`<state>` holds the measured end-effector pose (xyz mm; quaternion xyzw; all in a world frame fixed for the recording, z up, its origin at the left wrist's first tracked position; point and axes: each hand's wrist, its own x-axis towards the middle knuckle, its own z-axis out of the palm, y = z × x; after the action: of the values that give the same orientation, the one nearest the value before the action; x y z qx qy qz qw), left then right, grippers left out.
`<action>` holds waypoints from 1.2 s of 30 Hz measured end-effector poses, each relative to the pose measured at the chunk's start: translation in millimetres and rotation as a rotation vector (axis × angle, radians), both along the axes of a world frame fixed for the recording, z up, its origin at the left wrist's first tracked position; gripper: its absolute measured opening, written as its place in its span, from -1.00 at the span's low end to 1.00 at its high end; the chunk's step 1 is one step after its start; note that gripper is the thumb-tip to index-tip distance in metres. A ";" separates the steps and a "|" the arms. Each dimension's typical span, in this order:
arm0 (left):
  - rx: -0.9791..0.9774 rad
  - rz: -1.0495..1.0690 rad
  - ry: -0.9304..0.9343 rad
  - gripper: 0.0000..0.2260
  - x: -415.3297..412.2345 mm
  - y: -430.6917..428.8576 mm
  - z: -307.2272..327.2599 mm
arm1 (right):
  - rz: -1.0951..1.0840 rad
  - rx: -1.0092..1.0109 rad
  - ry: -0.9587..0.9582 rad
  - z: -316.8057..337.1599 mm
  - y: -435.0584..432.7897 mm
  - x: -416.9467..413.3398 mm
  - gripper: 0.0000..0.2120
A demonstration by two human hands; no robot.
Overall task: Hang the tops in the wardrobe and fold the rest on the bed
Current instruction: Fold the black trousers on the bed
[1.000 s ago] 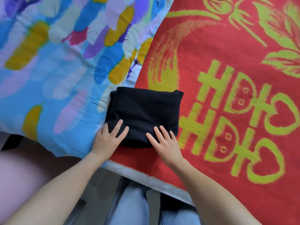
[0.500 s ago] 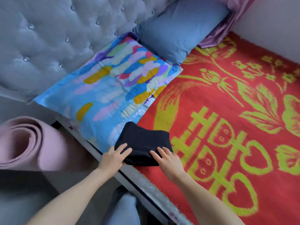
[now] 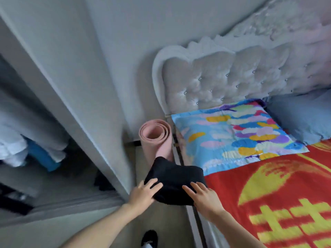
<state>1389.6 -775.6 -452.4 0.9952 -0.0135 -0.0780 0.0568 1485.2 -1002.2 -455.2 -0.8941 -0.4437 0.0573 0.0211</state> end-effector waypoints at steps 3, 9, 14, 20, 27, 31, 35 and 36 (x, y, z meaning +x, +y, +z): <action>0.006 0.121 0.058 -0.11 -44.4 33.9 7.9 | 0.097 -0.029 0.065 3.2 44.4 -21.8 -0.16; 0.003 0.253 0.107 -0.14 -125.6 103.7 -5.4 | 0.240 -0.060 0.158 -3.2 130.9 -71.4 -0.20; -0.054 0.338 0.128 -0.11 -198.9 184.1 -22.9 | 0.274 -0.098 0.180 -23.4 224.8 -127.8 -0.02; -0.119 0.351 0.139 -0.10 -263.8 293.2 -49.0 | 0.225 -0.145 0.234 -25.0 335.1 -199.4 -0.39; -0.237 0.397 0.166 -0.08 -298.1 382.7 -57.0 | 0.244 -0.198 0.290 -25.2 432.8 -228.5 -0.41; -0.257 0.383 0.189 -0.07 -285.0 407.8 -69.8 | 0.234 -0.239 0.313 -36.4 460.0 -216.8 -0.41; -0.248 0.350 0.239 -0.07 -252.8 430.2 -89.7 | 0.190 -0.184 0.314 -61.0 474.9 -191.2 -0.38; -0.245 0.342 0.240 -0.07 -243.5 435.3 -94.4 | 0.178 -0.174 0.318 -65.6 479.9 -182.9 -0.36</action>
<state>1146.1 -340.3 -546.8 0.9524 0.1525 -0.1825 0.1906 1302.2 -522.4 -520.8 -0.8295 -0.5054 0.2375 0.0081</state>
